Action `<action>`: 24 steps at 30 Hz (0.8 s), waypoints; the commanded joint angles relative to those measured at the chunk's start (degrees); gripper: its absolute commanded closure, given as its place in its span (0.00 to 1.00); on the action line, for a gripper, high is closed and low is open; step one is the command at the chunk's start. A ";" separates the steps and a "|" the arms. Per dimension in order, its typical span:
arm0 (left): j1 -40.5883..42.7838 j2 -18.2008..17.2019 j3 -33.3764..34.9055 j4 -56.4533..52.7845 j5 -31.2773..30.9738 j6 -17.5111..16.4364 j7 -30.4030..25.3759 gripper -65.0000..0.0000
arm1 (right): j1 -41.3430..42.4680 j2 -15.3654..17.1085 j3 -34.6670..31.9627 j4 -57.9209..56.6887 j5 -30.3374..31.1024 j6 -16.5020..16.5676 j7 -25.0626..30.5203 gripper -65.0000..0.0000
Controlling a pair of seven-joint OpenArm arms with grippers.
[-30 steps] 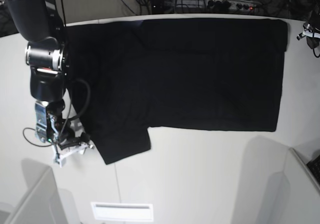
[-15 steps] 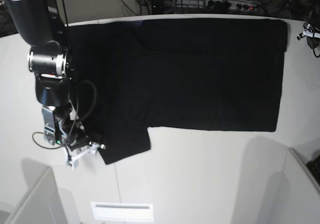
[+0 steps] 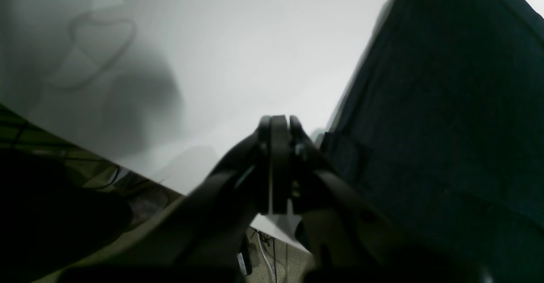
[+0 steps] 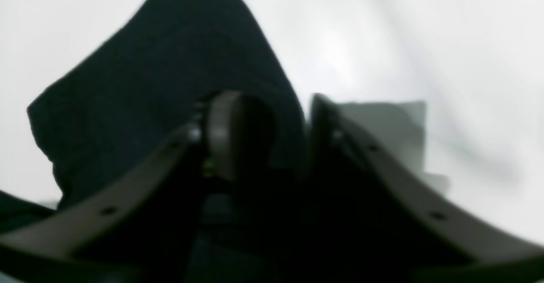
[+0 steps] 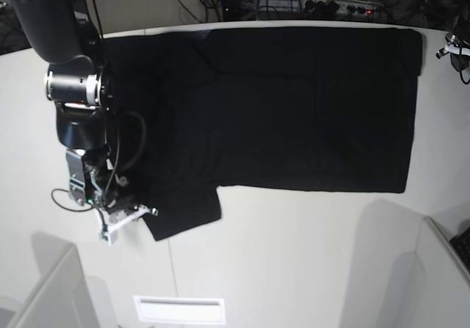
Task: Fold the T-shirt properly
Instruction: 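Move the right gripper to the hem corner beside the sleeve, then move the left gripper to the other hem corner and grasp it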
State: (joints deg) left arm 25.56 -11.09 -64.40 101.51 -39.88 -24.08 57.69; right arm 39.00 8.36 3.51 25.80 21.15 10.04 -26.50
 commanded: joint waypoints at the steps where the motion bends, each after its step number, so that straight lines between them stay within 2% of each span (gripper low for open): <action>1: 0.06 -1.08 -0.08 0.77 -0.52 -0.32 -0.94 1.00 | 0.86 0.12 -0.04 0.09 -0.27 -0.33 -2.03 0.82; 3: -0.20 -1.26 0.01 0.77 -0.52 -0.32 -0.94 1.00 | 0.86 0.21 -0.04 0.09 -0.27 -0.50 -2.03 1.00; 8: -2.40 -1.52 0.09 0.68 -0.52 -0.32 -0.94 1.00 | 0.95 0.21 -0.04 0.09 -0.27 -0.77 -2.11 1.00; 9: -3.10 -1.61 0.09 0.51 -0.52 -0.32 -0.94 0.95 | 0.95 0.21 -0.04 0.09 -0.27 -0.77 -2.20 1.00; 13: -7.32 -3.11 0.09 -1.51 -0.52 -0.14 -0.86 0.45 | 0.95 0.21 -0.04 0.09 -0.27 -0.77 -2.20 1.00; 14: -8.64 -3.72 0.18 -2.48 -0.52 -0.14 -0.86 0.36 | 0.95 0.21 -0.04 0.09 -0.27 -0.77 -2.20 1.00; 16: -11.19 -5.74 2.38 -4.86 -0.43 -0.14 -0.86 0.27 | 0.95 0.21 -0.04 0.09 -0.27 -0.77 -2.20 1.00; 22: -21.56 -13.92 13.46 -19.18 -0.34 -0.06 -1.03 0.26 | 1.13 0.21 -0.04 0.09 -0.27 -0.77 -2.20 1.00; 24: -25.96 -15.59 16.62 -24.55 2.47 -0.06 -1.12 0.26 | 1.22 0.21 -0.04 0.09 -0.27 -0.77 -2.20 1.00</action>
State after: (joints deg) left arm 0.16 -25.17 -47.46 75.83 -36.73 -24.08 57.58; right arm 39.05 8.29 3.51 25.74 21.50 9.69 -27.31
